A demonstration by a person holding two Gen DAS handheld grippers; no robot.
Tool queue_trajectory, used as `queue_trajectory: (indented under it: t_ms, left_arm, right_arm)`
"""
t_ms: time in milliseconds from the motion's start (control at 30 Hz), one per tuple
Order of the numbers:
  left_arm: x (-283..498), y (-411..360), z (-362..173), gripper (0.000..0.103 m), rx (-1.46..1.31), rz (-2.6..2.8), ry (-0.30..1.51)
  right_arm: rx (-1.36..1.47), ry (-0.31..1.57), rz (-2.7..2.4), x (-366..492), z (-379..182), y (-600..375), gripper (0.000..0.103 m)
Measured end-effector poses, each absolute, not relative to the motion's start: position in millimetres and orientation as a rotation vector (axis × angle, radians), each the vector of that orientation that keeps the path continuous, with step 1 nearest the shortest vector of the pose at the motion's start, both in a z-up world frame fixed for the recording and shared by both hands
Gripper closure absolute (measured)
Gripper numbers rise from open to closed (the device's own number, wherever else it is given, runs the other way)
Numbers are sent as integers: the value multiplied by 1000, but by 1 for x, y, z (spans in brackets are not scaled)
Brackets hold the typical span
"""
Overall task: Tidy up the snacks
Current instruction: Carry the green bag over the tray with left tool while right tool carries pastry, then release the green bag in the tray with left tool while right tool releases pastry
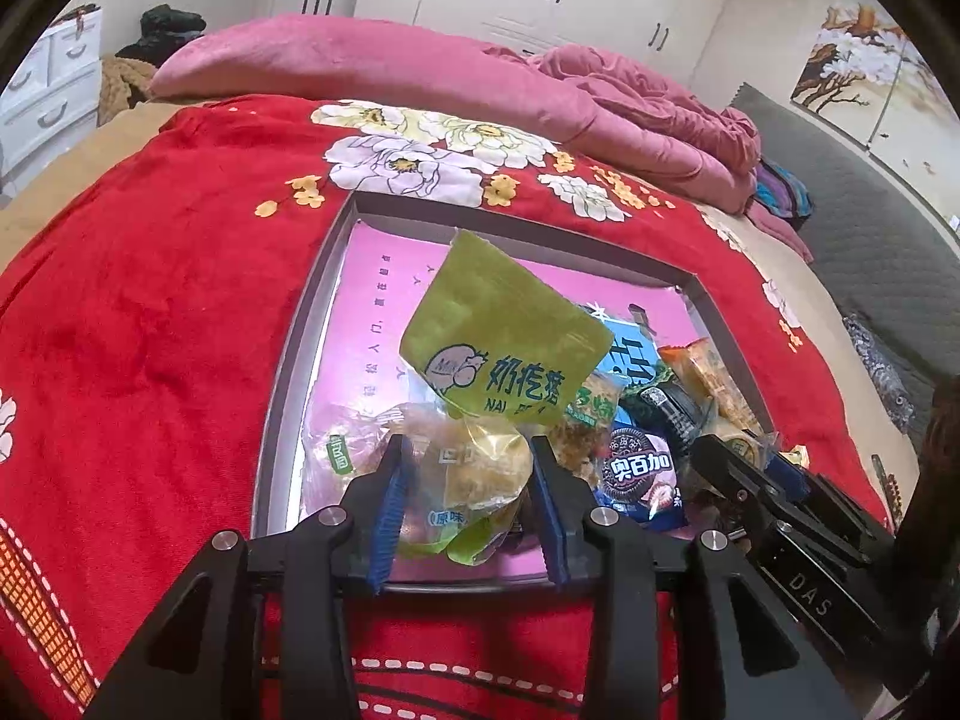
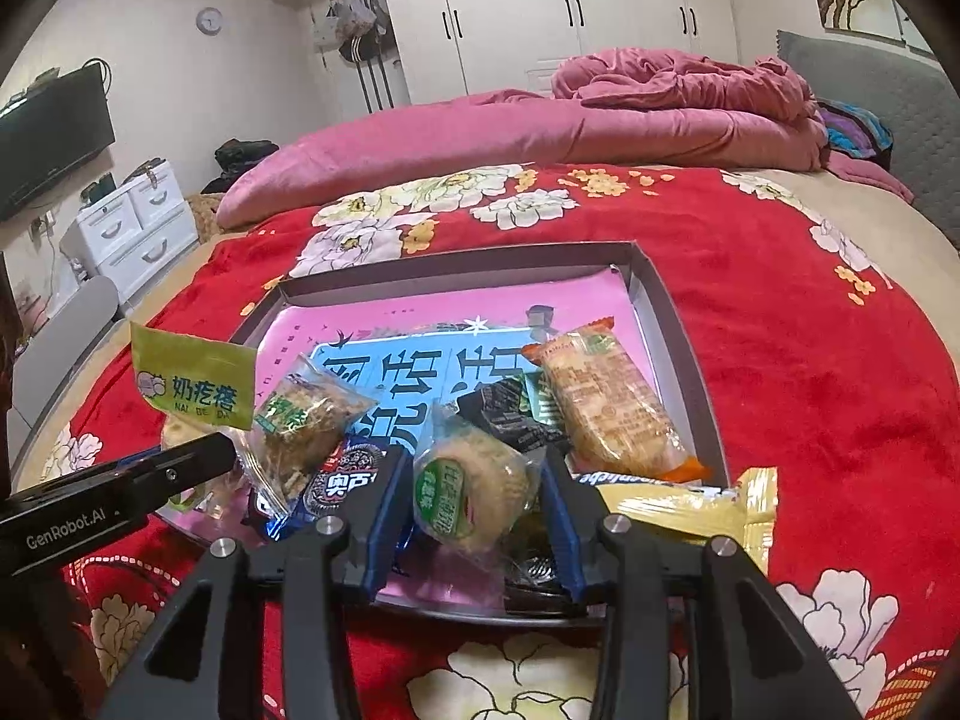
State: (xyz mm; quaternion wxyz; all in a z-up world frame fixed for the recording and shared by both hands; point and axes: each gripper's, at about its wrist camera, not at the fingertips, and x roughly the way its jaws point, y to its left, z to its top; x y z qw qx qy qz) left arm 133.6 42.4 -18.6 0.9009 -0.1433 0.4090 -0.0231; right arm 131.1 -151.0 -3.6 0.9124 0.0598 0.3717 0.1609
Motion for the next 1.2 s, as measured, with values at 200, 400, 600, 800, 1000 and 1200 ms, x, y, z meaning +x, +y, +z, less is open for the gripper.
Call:
queue_trajectory:
  t_ms: [200, 400, 600, 800, 1000, 1200]
  left_arm:
    - [134, 42, -19, 63, -295, -48, 846]
    - [134, 40, -18, 61, -295, -53, 844]
    - [135, 38, -18, 57, -291, -55, 842]
    - [136, 30, -17, 55, -261, -56, 840]
    - [137, 28, -17, 55, -251, -52, 838]
    - [137, 27, -18, 55, -250, -52, 837]
  right_arm:
    - [115, 761, 326, 129, -3, -151, 58]
    - [120, 738, 302, 124, 1, -157, 55]
    - [139, 718, 281, 118, 7, -167, 52]
    - [115, 712, 278, 112, 9, -165, 49]
    - [93, 712, 270, 111, 9, -163, 48]
    - [91, 712, 261, 111, 9, -163, 47]
